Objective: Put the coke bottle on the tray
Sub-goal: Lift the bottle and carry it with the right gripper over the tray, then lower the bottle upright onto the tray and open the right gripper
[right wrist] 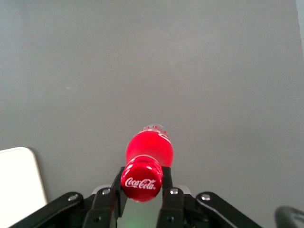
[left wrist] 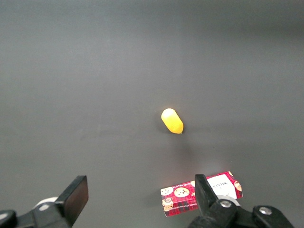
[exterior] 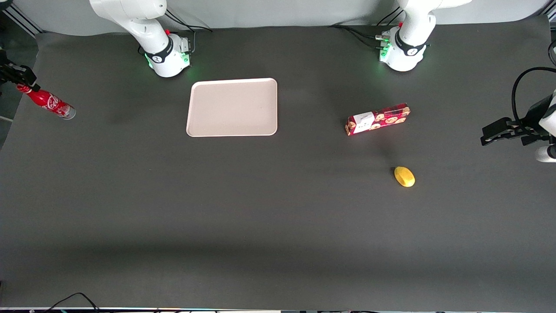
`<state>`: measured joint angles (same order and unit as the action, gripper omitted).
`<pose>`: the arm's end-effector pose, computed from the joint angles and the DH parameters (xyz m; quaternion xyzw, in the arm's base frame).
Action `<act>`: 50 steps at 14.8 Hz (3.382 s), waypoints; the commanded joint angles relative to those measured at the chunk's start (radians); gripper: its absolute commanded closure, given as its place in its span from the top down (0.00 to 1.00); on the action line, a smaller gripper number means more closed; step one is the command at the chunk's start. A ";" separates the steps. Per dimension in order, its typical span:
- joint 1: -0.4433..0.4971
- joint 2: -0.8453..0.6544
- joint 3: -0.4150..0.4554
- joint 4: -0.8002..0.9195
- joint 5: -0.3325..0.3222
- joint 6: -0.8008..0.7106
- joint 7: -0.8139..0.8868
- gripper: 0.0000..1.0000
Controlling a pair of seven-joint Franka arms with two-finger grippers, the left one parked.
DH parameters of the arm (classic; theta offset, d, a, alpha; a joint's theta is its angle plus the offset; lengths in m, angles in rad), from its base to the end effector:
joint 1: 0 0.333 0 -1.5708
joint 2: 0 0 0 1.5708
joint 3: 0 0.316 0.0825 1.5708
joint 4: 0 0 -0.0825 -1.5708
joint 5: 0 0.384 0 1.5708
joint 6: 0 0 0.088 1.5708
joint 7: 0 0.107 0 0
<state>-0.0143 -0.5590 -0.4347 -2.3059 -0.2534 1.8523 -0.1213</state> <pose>0.3480 -0.2151 0.5370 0.9937 -0.1061 0.0306 0.0185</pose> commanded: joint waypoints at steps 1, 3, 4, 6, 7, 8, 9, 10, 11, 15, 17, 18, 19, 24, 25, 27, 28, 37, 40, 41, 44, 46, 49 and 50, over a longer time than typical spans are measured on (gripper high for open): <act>0.004 0.122 0.060 0.178 0.075 -0.114 0.037 0.00; 0.004 0.122 0.114 0.174 0.129 -0.114 0.106 0.00; 0.002 0.122 0.154 0.168 0.150 -0.114 0.161 0.00; 0.002 0.122 0.247 0.152 0.180 -0.119 0.297 0.00; 0.002 0.122 0.289 0.143 0.219 -0.117 0.351 0.00; 0.002 0.122 0.327 0.135 0.259 -0.114 0.391 0.00; 0.002 0.122 0.368 0.119 0.291 -0.108 0.428 0.00; 0.002 0.122 0.416 0.097 0.318 -0.096 0.492 0.00; 0.002 0.122 0.451 0.076 0.339 -0.062 0.553 0.00; 0.002 0.123 0.611 -0.018 0.480 0.085 0.699 0.00; 0.002 0.122 0.686 -0.078 0.563 0.174 0.724 0.00; 0.002 0.123 0.723 -0.107 0.601 0.212 0.730 0.00; 0.002 0.122 0.756 -0.140 0.632 0.257 0.741 0.00; 0.005 0.126 0.881 -0.303 0.668 0.423 0.721 0.00; 0.005 0.126 0.895 -0.317 0.668 0.421 0.712 0.00; 0.005 0.122 0.898 -0.355 0.655 0.415 0.701 0.00; 0.005 0.113 0.909 -0.378 0.654 0.412 0.698 0.00; -0.004 0.054 0.939 -0.445 0.554 0.375 0.710 0.00; -0.004 0.056 0.941 -0.441 0.552 0.381 0.710 0.00; -0.004 0.059 0.941 -0.441 0.552 0.381 0.710 0.00; -0.006 0.079 0.941 -0.438 0.552 0.381 0.710 0.09; -0.007 0.083 0.939 -0.435 0.552 0.381 0.710 0.45; -0.007 0.100 0.939 -0.411 0.552 0.378 0.712 1.00; -0.009 0.102 0.939 -0.408 0.552 0.378 0.713 1.00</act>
<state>-0.0128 -0.4708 0.5043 -2.7438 0.3110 2.2489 0.5946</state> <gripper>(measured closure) 0.423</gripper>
